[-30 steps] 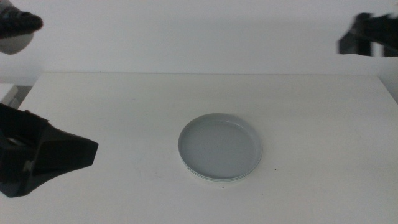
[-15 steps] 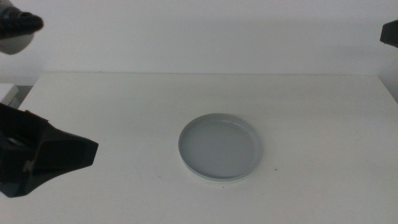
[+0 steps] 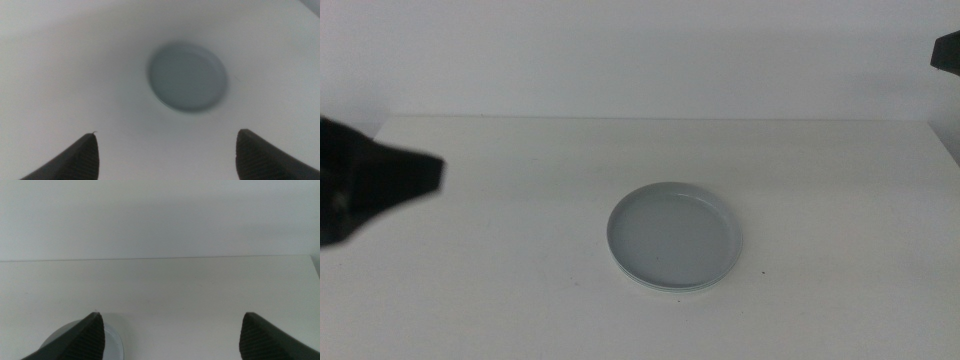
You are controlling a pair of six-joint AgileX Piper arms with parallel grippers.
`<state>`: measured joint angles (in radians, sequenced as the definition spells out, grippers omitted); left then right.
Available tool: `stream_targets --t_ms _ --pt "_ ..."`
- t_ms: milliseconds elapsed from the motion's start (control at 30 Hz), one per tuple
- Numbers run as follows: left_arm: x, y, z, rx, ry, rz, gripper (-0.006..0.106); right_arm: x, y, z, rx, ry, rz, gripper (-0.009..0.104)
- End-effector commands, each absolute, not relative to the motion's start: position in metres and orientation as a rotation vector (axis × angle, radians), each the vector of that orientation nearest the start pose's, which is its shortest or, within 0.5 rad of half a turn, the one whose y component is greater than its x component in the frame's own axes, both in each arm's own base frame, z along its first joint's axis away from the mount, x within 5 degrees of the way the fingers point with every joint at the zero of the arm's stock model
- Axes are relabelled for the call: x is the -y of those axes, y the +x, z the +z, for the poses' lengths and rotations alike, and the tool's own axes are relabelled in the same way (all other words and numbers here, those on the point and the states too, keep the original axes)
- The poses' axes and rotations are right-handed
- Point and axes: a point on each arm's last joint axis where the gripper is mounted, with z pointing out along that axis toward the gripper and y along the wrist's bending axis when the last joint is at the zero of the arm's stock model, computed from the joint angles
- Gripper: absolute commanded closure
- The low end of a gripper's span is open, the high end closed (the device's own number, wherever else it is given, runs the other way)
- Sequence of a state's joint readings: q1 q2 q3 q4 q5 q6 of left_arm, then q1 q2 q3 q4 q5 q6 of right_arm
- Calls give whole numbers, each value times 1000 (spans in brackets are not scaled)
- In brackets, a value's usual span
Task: Stack the three bowls on top of each other.
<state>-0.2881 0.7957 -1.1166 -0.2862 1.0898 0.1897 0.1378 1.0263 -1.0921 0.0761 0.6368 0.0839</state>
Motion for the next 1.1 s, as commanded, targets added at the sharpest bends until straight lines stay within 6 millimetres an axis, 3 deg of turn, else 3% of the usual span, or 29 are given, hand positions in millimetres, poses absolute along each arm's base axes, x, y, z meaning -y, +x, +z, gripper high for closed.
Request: stream_targets --t_ms 0,167,367,800,900,1000,1067 --pt "48 108 424 -2099 463 -332 7 -31 209 402 -2051 -16 208 15" --pt "24 110 434 -1861 321 -67 7 -31 209 402 -2051 -16 208 15" --pt "14 115 431 -1551 214 22 7 -31 209 402 -2051 -14 213 15" --pt "12 116 427 -1541 229 68 7 -31 209 402 -2051 -11 222 15" --pt "12 116 423 -1543 229 68 7 -27 203 404 -2033 -39 155 15" --pt "12 111 410 -1518 226 68 7 -23 192 404 -1918 -64 104 15" --pt "12 108 388 -1528 218 50 7 -22 179 398 -1782 -63 118 15"
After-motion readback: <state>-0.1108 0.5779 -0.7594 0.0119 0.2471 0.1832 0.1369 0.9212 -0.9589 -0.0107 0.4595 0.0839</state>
